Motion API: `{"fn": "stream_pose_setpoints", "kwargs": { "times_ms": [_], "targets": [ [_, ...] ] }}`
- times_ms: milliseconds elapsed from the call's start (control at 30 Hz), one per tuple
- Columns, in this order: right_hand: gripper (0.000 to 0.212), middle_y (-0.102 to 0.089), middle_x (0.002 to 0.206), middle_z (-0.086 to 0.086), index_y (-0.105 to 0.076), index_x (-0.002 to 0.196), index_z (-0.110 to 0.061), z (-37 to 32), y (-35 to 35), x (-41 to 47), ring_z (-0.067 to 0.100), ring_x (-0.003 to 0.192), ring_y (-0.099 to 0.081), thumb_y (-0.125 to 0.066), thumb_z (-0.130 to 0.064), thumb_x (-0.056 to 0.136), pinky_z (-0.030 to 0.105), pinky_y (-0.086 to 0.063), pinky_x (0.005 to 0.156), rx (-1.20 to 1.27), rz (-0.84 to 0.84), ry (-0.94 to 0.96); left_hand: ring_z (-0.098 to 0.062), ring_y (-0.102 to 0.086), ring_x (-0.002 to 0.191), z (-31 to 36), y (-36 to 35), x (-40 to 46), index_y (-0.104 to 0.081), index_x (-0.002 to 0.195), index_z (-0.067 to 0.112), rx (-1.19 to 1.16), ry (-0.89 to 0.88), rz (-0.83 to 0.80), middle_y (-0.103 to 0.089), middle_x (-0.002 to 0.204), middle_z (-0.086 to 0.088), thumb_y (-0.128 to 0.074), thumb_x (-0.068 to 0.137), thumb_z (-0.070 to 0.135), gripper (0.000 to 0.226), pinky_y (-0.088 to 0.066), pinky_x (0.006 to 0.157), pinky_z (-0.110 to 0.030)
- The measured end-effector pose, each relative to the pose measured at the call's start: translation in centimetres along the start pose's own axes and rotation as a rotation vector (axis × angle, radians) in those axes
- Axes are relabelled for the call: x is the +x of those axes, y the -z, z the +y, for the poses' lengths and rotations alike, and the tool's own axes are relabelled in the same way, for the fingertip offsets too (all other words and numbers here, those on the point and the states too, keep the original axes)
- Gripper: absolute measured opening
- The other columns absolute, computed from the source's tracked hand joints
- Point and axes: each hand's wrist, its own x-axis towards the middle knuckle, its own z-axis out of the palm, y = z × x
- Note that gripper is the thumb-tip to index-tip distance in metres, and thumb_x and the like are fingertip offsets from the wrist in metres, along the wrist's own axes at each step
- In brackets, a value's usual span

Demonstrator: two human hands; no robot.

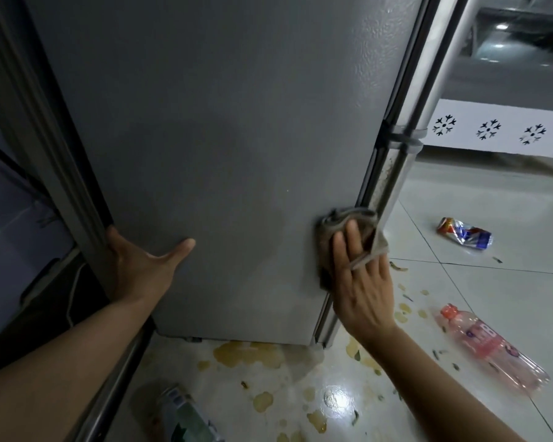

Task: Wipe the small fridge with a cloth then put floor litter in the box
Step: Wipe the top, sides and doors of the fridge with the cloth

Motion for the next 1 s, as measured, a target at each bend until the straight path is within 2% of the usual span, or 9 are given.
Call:
{"fn": "stream_pose_setpoints", "kwargs": {
  "times_ms": [133, 233, 300, 433, 533, 633, 800, 867, 1000],
  "targets": [
    [0.074, 0.003, 0.158, 0.015, -0.001, 0.150, -0.006, 0.8, 0.2, 3.2, 0.036, 0.145, 0.001, -0.044, -0.009, 0.089, 0.050, -0.005, 0.118, -0.006, 0.184, -0.171, -0.020, -0.041, 0.132, 0.0, 0.0, 0.0, -0.015, 0.145, 0.008, -0.008, -0.003, 0.009, -0.036, 0.147, -0.008, -0.087, 0.057, 0.037, 0.116, -0.031, 0.110, -0.031],
    [0.076, 0.012, 0.158, 0.010, 0.004, 0.150, -0.008, 0.6, -1.1, 2.3, 0.037, 0.144, 0.002, -0.043, -0.014, 0.091, 0.052, -0.008, 0.117, 0.027, 0.200, -0.125, -0.021, -0.042, 0.132, -0.2, 0.0, 0.1, -0.018, 0.143, 0.008, 0.019, -0.009, 0.021, -0.038, 0.147, -0.009, -0.087, 0.054, 0.041, 0.117, -0.034, 0.111, -0.040],
    [0.076, 0.012, 0.158, 0.011, 0.005, 0.150, -0.009, 0.4, -2.4, -0.8, 0.036, 0.145, 0.003, -0.042, -0.019, 0.091, 0.052, -0.006, 0.118, 0.026, 0.103, -0.059, -0.022, -0.043, 0.131, -0.3, 0.0, 0.0, -0.020, 0.142, 0.008, 0.031, -0.008, 0.033, -0.039, 0.145, -0.009, -0.087, 0.054, 0.042, 0.115, -0.035, 0.110, -0.041],
    [0.079, 0.007, 0.158, 0.014, 0.008, 0.149, -0.009, -0.5, -3.8, -8.6, 0.030, 0.145, 0.012, -0.036, -0.020, 0.085, 0.047, 0.002, 0.118, -0.111, -0.257, 0.173, -0.021, -0.045, 0.129, -0.4, -0.2, -0.3, -0.022, 0.141, 0.007, 0.017, -0.017, 0.051, -0.041, 0.144, -0.009, -0.086, 0.055, 0.042, 0.113, -0.037, 0.109, -0.039],
    [0.077, 0.017, 0.157, 0.008, 0.008, 0.149, -0.011, -0.6, -3.4, -11.0, 0.023, 0.145, 0.014, -0.029, -0.015, 0.082, 0.042, 0.001, 0.117, -0.149, -0.350, 0.299, -0.019, -0.047, 0.127, -0.2, -0.4, -0.4, -0.022, 0.142, 0.007, -0.009, -0.024, 0.057, -0.042, 0.143, -0.008, -0.085, 0.057, 0.039, 0.110, -0.037, 0.109, -0.037],
    [0.075, 0.013, 0.158, 0.004, 0.004, 0.150, -0.014, 0.1, -2.8, -7.3, 0.023, 0.146, 0.009, -0.030, -0.016, 0.084, 0.041, 0.000, 0.119, -0.082, -0.253, 0.279, -0.018, -0.047, 0.126, -0.4, -0.3, -0.8, -0.023, 0.141, 0.007, -0.026, -0.030, 0.061, -0.043, 0.142, -0.008, -0.085, 0.061, 0.034, 0.105, -0.038, 0.108, -0.036],
    [0.076, 0.009, 0.159, 0.002, 0.000, 0.151, -0.017, -1.9, -3.8, -1.3, 0.030, 0.146, 0.001, -0.044, -0.020, 0.090, 0.048, -0.006, 0.118, 0.068, 0.017, 0.050, -0.022, -0.053, 0.118, -1.8, 0.4, -0.6, -0.033, 0.135, 0.009, 0.015, -0.059, 0.049, -0.050, 0.134, -0.009, -0.084, 0.064, 0.030, 0.090, -0.043, 0.098, -0.032],
    [0.077, 0.005, 0.159, -0.001, -0.002, 0.151, -0.020, -2.2, -4.6, -2.4, 0.032, 0.144, -0.009, -0.046, -0.022, 0.088, 0.050, -0.007, 0.118, 0.047, -0.017, 0.113, -0.023, -0.055, 0.116, -2.2, 0.6, -0.4, -0.035, 0.133, 0.009, 0.020, -0.058, 0.042, -0.053, 0.132, -0.009, -0.084, 0.064, 0.031, 0.087, -0.046, 0.098, -0.036],
    [0.075, -0.019, 0.155, -0.006, -0.018, 0.147, -0.021, -2.4, -5.3, -5.3, 0.029, 0.133, -0.029, -0.049, -0.017, 0.079, 0.048, -0.012, 0.111, -0.094, -0.265, 0.483, -0.025, -0.056, 0.115, -2.8, 0.7, -0.5, -0.036, 0.133, 0.013, 0.008, -0.008, 0.007, -0.054, 0.131, -0.007, -0.082, 0.066, 0.034, 0.083, -0.046, 0.098, -0.041]
  ]
}}
